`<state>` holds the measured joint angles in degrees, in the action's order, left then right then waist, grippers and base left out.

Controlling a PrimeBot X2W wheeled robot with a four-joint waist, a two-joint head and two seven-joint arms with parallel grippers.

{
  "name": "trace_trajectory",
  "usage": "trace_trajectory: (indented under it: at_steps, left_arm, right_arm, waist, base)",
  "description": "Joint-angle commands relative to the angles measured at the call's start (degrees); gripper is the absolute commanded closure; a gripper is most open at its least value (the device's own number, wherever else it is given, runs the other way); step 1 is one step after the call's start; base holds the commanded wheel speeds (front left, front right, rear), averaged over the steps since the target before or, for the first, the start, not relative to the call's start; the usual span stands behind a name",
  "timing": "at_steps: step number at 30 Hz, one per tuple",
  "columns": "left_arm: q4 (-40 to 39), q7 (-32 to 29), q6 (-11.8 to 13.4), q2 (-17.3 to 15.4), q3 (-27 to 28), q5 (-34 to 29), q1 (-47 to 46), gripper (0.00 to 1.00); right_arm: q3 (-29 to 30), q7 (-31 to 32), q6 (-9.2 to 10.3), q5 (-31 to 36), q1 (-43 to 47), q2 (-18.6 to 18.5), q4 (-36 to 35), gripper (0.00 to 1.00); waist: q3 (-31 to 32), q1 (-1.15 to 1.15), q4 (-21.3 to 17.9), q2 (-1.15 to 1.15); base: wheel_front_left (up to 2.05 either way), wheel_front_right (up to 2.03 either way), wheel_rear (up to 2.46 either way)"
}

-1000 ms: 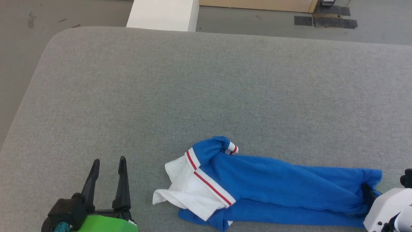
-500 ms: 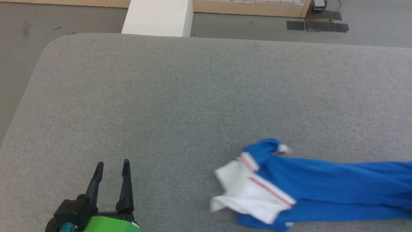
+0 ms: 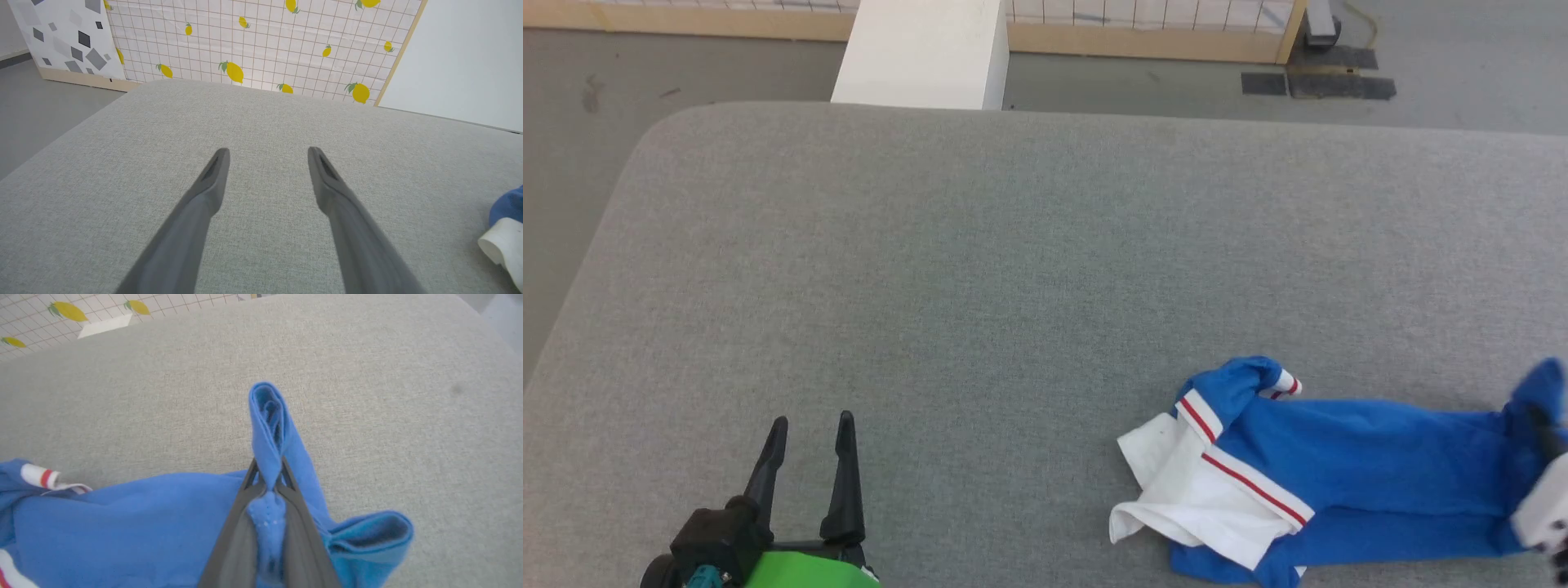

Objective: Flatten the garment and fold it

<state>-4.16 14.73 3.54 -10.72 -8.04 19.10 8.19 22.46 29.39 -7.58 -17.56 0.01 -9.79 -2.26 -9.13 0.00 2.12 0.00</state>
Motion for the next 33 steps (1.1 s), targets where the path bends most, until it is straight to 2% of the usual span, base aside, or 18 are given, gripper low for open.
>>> trace_trajectory:
  at_steps: [1, 8, 15, 22, 33]
  left_arm:
    - [0.14, 0.27, -0.36, 0.43, 0.19, -0.64, -0.18, 0.00]
    - [1.12, 0.27, -1.17, 1.21, 0.24, -1.11, 0.23, 0.00]
    - [2.19, 0.27, -2.12, 1.87, 0.04, -1.23, -0.01, 0.00]
    - [2.93, 0.27, -3.20, 2.04, -0.31, -1.20, -0.81, 0.00]
    - [4.33, 0.27, -4.24, 2.75, -1.22, -1.26, -2.79, 0.00]
  right_arm:
    - [-1.56, 0.96, 0.09, -0.67, 1.55, 0.91, -2.06, 1.00]
    - [-12.28, 6.77, 0.09, -3.16, 5.22, 3.17, -12.78, 1.00]
    - [-24.81, 9.05, 0.09, -4.35, 1.82, 3.73, -16.31, 1.00]
    - [-31.74, 9.48, 0.09, -4.92, -2.23, 4.30, -10.43, 1.00]
    - [-33.35, 4.17, 0.09, -0.77, -6.02, 4.73, 6.37, 1.00]
  waist:
    - [0.71, 0.00, -0.12, 0.00]
    - [2.27, 0.00, -0.25, 0.00]
    - [2.99, 0.00, 0.07, 0.00]
    - [2.60, 0.00, 1.37, 0.00]
    - [0.89, 0.00, 4.27, 0.00]
  base:
    - [0.00, 0.00, 0.00]
    - [0.00, 0.00, 0.00]
    - [0.00, 0.00, 0.00]
    - [0.00, 0.00, 0.00]
    - [0.00, 0.00, 0.00]
